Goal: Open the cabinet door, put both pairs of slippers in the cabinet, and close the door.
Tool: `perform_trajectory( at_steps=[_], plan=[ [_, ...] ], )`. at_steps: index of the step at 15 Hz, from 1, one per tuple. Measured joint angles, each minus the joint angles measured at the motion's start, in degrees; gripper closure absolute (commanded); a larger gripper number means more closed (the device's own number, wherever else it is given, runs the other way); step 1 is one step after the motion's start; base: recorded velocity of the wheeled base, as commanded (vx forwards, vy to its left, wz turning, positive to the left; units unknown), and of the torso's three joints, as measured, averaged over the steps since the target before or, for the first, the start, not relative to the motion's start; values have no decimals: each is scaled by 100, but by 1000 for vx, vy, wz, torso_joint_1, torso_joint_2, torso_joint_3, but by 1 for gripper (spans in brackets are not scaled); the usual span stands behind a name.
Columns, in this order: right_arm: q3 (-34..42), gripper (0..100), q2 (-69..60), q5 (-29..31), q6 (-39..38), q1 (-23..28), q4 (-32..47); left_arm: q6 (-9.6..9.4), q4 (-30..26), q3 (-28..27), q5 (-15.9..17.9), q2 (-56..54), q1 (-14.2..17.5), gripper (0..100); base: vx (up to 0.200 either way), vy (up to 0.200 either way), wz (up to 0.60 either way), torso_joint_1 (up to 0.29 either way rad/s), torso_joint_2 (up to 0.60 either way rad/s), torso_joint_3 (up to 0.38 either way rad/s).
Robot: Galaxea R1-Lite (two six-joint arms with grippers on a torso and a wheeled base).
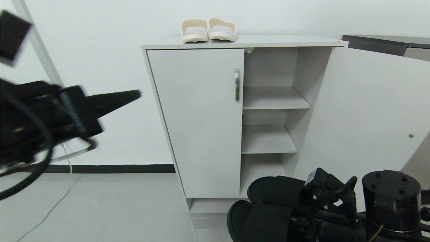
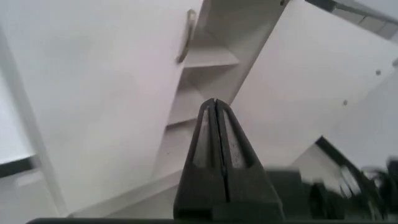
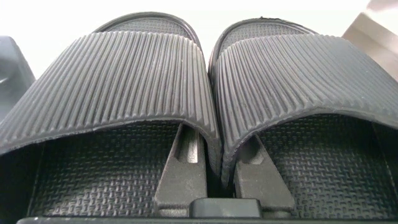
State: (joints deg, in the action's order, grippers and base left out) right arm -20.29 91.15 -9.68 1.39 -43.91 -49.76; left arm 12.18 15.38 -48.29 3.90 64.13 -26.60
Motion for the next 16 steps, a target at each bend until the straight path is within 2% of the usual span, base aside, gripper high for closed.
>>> perform_trajectory(
  at_steps=[2, 3, 4, 5, 7, 9, 10, 11, 12, 15, 16],
  plan=[
    [-35, 100, -2, 7, 0, 59, 1, -252, -1596, 369, -557, -1375, 190, 100, 0, 0, 0, 0, 0, 0],
    [-40, 100, -5, 16, 5, 69, 4, -419, -2277, 596, -833, -2050, 450, 100, 0, 0, 0, 0, 0, 0],
    [-40, 100, -6, 21, 5, 67, -22, -573, -2572, 857, -1024, -2612, 855, 100, 0, 0, 0, 0, 0, 0],
    [-38, 100, -17, 24, 6, 72, -43, -728, -2743, 1189, -1217, -3163, 1425, 100, 0, 0, 0, 0, 0, 0],
    [-22, 100, -46, 76, 11, 69, -54, -1011, -2821, 2161, -1331, -4335, 2476, 100, 0, 0, 0, 0, 0, 0],
    [-16, 100, -59, 90, 13, 67, -51, -1152, -2277, 3220, -1271, -5174, 2977, 100, 0, 0, 0, 0, 0, 0],
    [-16, 100, -61, 88, 16, 65, -57, -1218, -1801, 3762, -1101, -5441, 3139, 100, 0, 0, 0, 0, 0, 0],
    [-7, 100, -61, 95, 16, 67, -54, -1289, -1476, 4173, -780, -5591, 3222, 100, 0, 0, 0, 0, 0, 0],
    [-7, 100, -63, 99, 17, 74, -57, -1296, -1384, 4513, -346, -5711, 3290, 100, 0, 0, 0, 0, 0, 0],
    [-2, 100, -61, 98, 38, 54, -57, -1240, -1304, 4765, 683, -5869, 3354, 100, 0, 0, 0, 0, 0, 0],
    [0, 100, -63, 101, 41, 50, -57, -1087, -1320, 4776, 781, -5893, 3305, 100, 0, 0, 0, 0, 0, 0]
  ],
)
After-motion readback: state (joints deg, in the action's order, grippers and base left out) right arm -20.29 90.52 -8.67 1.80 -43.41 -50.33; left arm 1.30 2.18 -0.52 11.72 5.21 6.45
